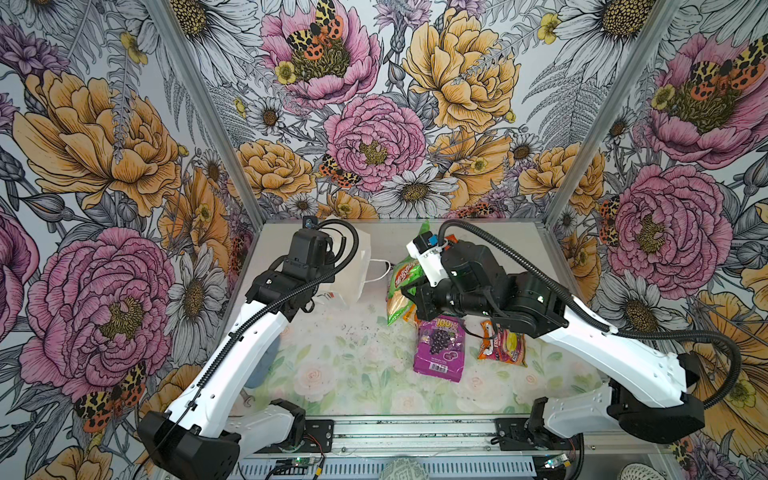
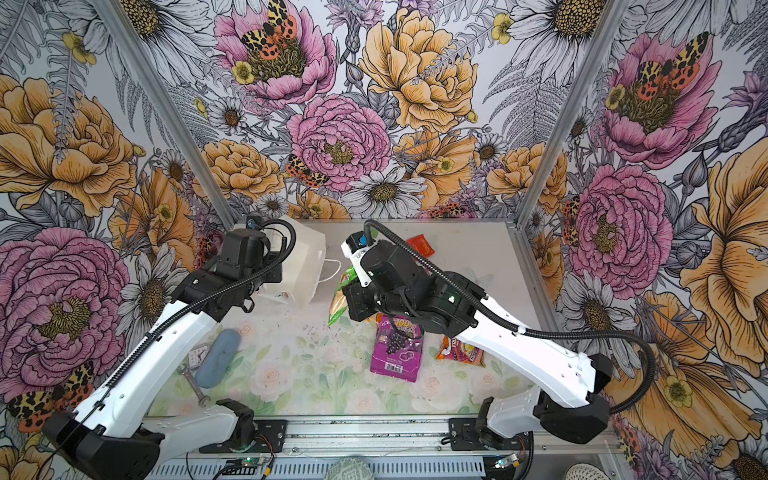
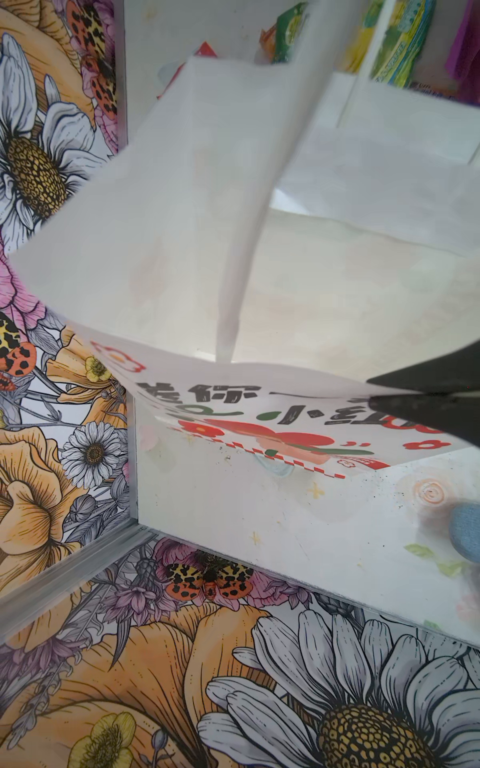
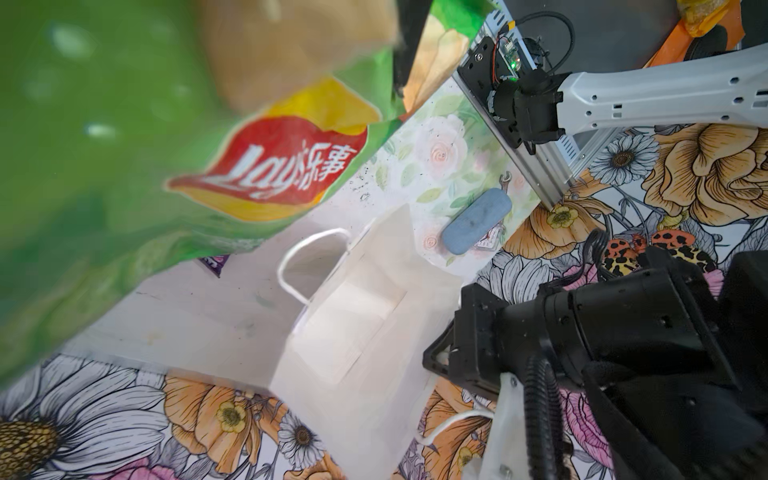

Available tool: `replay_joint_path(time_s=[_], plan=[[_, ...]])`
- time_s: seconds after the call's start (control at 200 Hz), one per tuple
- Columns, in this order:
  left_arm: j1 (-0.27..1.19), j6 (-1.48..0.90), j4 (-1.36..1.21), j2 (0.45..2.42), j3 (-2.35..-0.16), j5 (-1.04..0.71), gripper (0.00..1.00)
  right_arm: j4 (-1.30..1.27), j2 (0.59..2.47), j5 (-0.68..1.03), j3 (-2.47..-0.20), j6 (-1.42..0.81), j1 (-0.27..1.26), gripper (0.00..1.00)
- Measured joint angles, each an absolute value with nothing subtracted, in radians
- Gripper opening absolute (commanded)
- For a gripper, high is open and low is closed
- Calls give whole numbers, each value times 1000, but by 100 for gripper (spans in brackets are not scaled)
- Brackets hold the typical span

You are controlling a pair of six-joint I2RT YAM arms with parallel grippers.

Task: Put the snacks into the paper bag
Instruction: 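Lift the green chip bag with the right gripper toward the paper bag opening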

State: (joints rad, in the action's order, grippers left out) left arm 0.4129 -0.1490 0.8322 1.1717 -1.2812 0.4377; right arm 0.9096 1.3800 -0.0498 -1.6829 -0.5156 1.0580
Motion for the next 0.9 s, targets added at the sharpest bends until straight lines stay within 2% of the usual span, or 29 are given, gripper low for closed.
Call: replay_joint_path(time_s=[0.29, 0.575, 0.896], plan=[[442, -138, 829, 1189, -1280, 432, 0, 924, 1391, -47, -1836, -496, 1069, 0], [442, -127, 811, 1187, -1267, 366, 0, 908, 1488, 81, -1998, -473, 1076, 0], [442, -123, 784, 1139, -1245, 293, 0, 905, 1559, 152, -1935, -419, 1090, 0]])
